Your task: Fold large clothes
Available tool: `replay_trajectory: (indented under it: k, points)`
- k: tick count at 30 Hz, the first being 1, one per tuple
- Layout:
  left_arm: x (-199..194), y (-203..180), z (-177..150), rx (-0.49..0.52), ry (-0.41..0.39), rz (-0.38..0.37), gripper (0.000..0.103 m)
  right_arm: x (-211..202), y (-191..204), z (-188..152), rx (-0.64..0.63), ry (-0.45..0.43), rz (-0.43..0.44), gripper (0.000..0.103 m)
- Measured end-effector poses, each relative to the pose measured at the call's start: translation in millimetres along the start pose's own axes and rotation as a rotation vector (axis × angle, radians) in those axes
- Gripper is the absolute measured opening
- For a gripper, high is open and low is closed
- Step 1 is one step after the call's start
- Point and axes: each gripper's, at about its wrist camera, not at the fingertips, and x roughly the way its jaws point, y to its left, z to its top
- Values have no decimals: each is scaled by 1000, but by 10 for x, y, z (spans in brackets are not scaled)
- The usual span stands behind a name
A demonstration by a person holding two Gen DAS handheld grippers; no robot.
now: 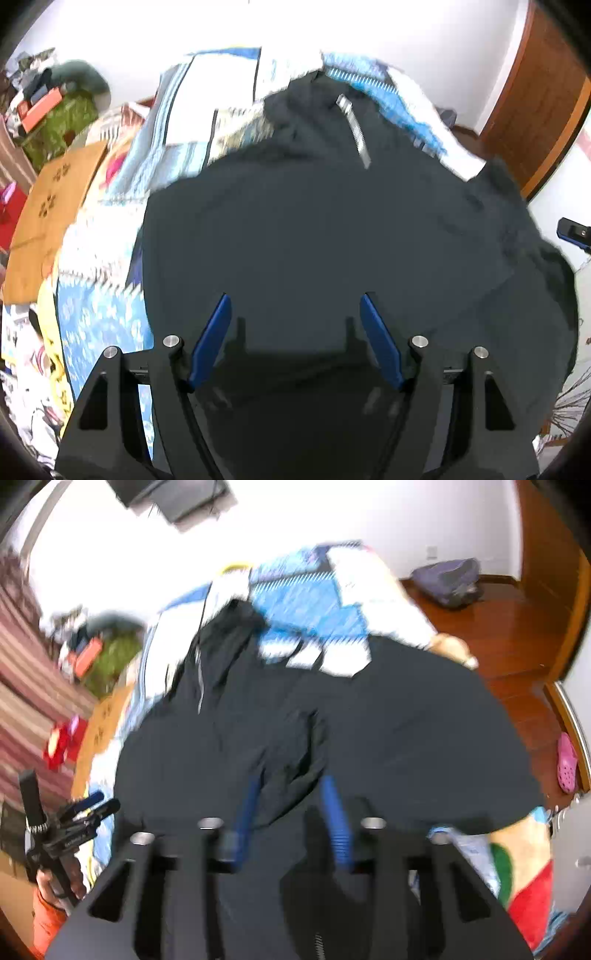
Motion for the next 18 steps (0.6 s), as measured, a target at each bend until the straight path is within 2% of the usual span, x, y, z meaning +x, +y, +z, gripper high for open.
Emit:
replay_trajectory:
  k: [4, 9, 12, 18]
  points:
    - [-185, -171, 241, 23, -77, -11, 71, -336, -314, 78, 75, -93, -33, 51]
    - [-309, -358, 437, 43, -139, -34, 74, -496, -740, 33, 187, -125, -70, 58]
    - [-302, -462, 496, 47, -158, -50, 80, -426, -1058, -70, 275, -90, -109, 58]
    - [-119, -656, 451, 96, -126, -33, 80, -26, -1666, -384, 481, 25, -100, 58]
